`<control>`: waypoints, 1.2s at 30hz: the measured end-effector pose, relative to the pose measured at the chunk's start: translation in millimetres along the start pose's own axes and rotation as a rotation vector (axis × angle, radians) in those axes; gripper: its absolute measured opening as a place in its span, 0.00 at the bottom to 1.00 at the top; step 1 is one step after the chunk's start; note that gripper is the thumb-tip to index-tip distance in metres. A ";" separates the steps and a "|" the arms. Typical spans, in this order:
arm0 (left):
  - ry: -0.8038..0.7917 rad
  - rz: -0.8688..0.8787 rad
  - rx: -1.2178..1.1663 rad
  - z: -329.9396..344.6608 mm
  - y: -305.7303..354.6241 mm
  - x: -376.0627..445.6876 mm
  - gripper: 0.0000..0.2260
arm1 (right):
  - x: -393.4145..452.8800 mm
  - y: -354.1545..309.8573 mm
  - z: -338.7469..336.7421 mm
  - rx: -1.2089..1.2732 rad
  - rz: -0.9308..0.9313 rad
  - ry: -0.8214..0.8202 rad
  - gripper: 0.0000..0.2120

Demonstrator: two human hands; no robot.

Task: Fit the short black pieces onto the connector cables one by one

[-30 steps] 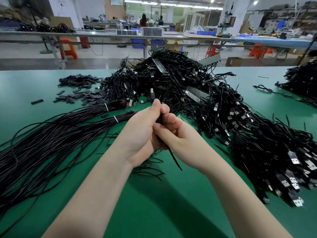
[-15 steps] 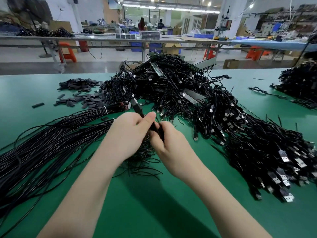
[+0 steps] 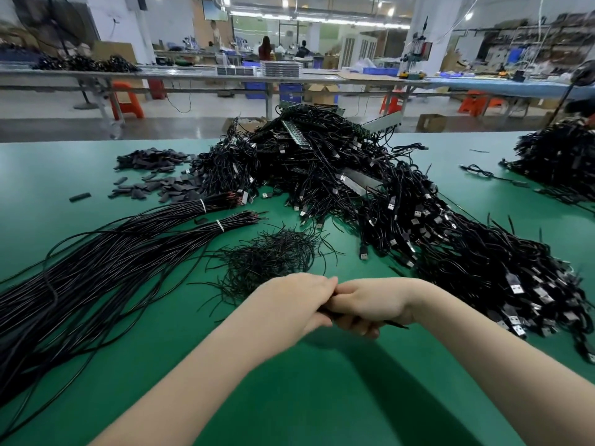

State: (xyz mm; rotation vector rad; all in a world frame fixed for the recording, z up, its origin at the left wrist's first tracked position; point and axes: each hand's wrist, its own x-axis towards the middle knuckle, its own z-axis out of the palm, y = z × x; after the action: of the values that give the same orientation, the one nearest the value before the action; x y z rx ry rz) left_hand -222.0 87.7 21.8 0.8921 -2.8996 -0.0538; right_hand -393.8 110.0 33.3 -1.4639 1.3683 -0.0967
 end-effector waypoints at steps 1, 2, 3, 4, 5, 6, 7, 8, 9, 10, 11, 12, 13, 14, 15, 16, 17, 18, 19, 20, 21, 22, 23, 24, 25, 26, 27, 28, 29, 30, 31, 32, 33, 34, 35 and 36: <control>-0.031 -0.022 -0.033 -0.4 2.6 1.9 0.21 | -2.2 2.5 0.3 -0.011 0.011 -0.026 0.13; -0.068 -0.046 -0.040 -1.4 3.6 4.1 0.22 | -3.7 4.5 0.1 -0.012 0.024 -0.044 0.13; -0.111 -0.073 -0.032 -1.3 3.3 6.2 0.23 | -4.1 6.2 0.1 -0.004 0.038 -0.049 0.13; -0.147 -0.095 -0.019 0.2 2.5 8.0 0.24 | -3.9 7.1 -0.5 0.004 0.055 -0.045 0.12; -0.163 -0.108 -0.007 1.8 1.8 9.3 0.23 | -3.4 7.2 -1.4 0.005 0.069 -0.040 0.12; -0.164 -0.119 0.002 3.5 1.3 9.3 0.22 | -2.5 6.7 -2.7 0.000 0.077 -0.033 0.13; -0.151 -0.129 0.008 5.9 0.5 9.2 0.20 | -1.4 6.1 -4.2 -0.004 0.080 -0.024 0.14; -0.123 -0.137 0.006 8.6 0.1 9.3 0.18 | 0.0 5.1 -6.3 0.002 0.076 -0.013 0.14; -0.080 -0.144 -0.010 11.3 0.0 9.2 0.16 | 1.2 4.3 -8.3 0.025 0.067 -0.005 0.14; -0.032 -0.155 -0.029 14.9 -0.3 7.9 0.14 | 2.6 3.3 -10.6 0.066 0.052 -0.005 0.14; 0.019 -0.174 -0.045 18.6 -1.0 7.0 0.13 | 3.9 2.0 -12.8 0.112 0.034 -0.011 0.14; 0.067 -0.202 -0.055 22.4 -1.9 5.3 0.13 | 5.5 0.4 -14.8 0.155 0.016 -0.018 0.14; 0.129 -0.226 -0.066 26.3 -3.6 3.2 0.12 | 7.2 -1.2 -16.7 0.188 -0.003 -0.021 0.14; 0.211 -0.237 -0.077 30.6 -5.0 0.7 0.11 | 9.6 -3.1 -18.5 0.215 -0.023 -0.020 0.15; 0.279 -0.249 -0.074 34.5 -5.7 -1.7 0.09 | 12.4 -4.9 -20.4 0.239 -0.044 -0.009 0.15; 0.339 -0.272 -0.071 39.2 -7.5 -3.6 0.06 | 15.7 -6.8 -22.7 0.264 -0.063 0.009 0.14; 0.403 -0.308 -0.078 45.1 -10.5 -4.8 0.04 | 18.9 -8.6 -25.0 0.298 -0.080 0.026 0.13; 0.441 -0.350 -0.117 50.2 -13.5 -5.9 0.03 | 22.7 -9.7 -27.2 0.347 -0.099 0.037 0.13; 0.475 -0.394 -0.175 54.0 -16.9 -7.0 0.03 | 27.1 -10.0 -29.9 0.424 -0.121 0.046 0.15; 0.513 -0.440 -0.241 57.6 -21.7 -8.0 0.05 | 31.5 -9.8 -33.9 0.529 -0.138 0.076 0.19; 0.562 -0.488 -0.308 60.2 -27.2 -7.8 0.07 | 36.5 -9.7 -37.3 0.631 -0.149 0.142 0.23; 0.625 -0.531 -0.377 61.7 -32.5 -7.5 0.09 | 42.5 -8.6 -39.2 0.672 -0.162 0.253 0.25; 0.687 -0.571 -0.450 62.1 -36.8 -6.8 0.10 | 49.8 -7.2 -38.6 0.610 -0.184 0.406 0.23; 0.743 -0.610 -0.519 62.2 -40.4 -5.5 0.11 | 57.7 -5.9 -35.6 0.429 -0.202 0.573 0.19; 0.787 -0.644 -0.575 62.5 -43.1 -4.1 0.11 | 66.3 -3.7 -31.5 0.165 -0.212 0.715 0.16; 0.816 -0.667 -0.617 63.5 -44.7 -3.0 0.12 | 74.8 -2.0 -25.8 -0.105 -0.228 0.793 0.14; 0.836 -0.681 -0.651 65.0 -45.3 -2.2 0.12 | 82.7 -1.0 -19.2 -0.319 -0.239 0.800 0.14; 0.847 -0.686 -0.675 66.2 -45.1 -1.9 0.12 | 89.7 -1.0 -13.2 -0.476 -0.220 0.775 0.15; 0.851 -0.683 -0.687 66.8 -44.3 -2.0 0.13 | 95.8 -1.4 -8.1 -0.593 -0.189 0.759 0.15; 0.848 -0.676 -0.682 67.6 -43.8 -1.8 0.13 | 100.7 -2.8 -4.7 -0.677 -0.157 0.764 0.15; 0.839 -0.667 -0.669 68.0 -43.5 -1.7 0.13 | 104.7 -4.8 -3.6 -0.729 -0.143 0.783 0.15; 0.828 -0.659 -0.659 67.7 -43.4 -1.1 0.14 | 107.0 -6.4 -4.3 -0.765 -0.142 0.802 0.14; 0.815 -0.656 -0.655 67.0 -43.2 -0.5 0.14 | 108.6 -8.5 -5.3 -0.795 -0.144 0.814 0.13; 0.805 -0.656 -0.650 66.2 -43.4 0.1 0.15 | 109.5 -10.3 -6.0 -0.816 -0.143 0.818 0.13; 0.799 -0.658 -0.646 65.9 -43.6 0.5 0.15 | 110.1 -11.9 -6.5 -0.824 -0.141 0.820 0.12; 0.798 -0.660 -0.642 66.2 -43.9 0.6 0.15 | 110.4 -12.8 -6.5 -0.818 -0.137 0.823 0.11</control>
State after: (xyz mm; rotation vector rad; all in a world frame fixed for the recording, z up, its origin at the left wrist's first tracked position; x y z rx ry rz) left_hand -205.4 51.3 -46.8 1.2827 -1.6220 -0.5090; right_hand -352.6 20.0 -17.6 -2.3548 2.1075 -0.2708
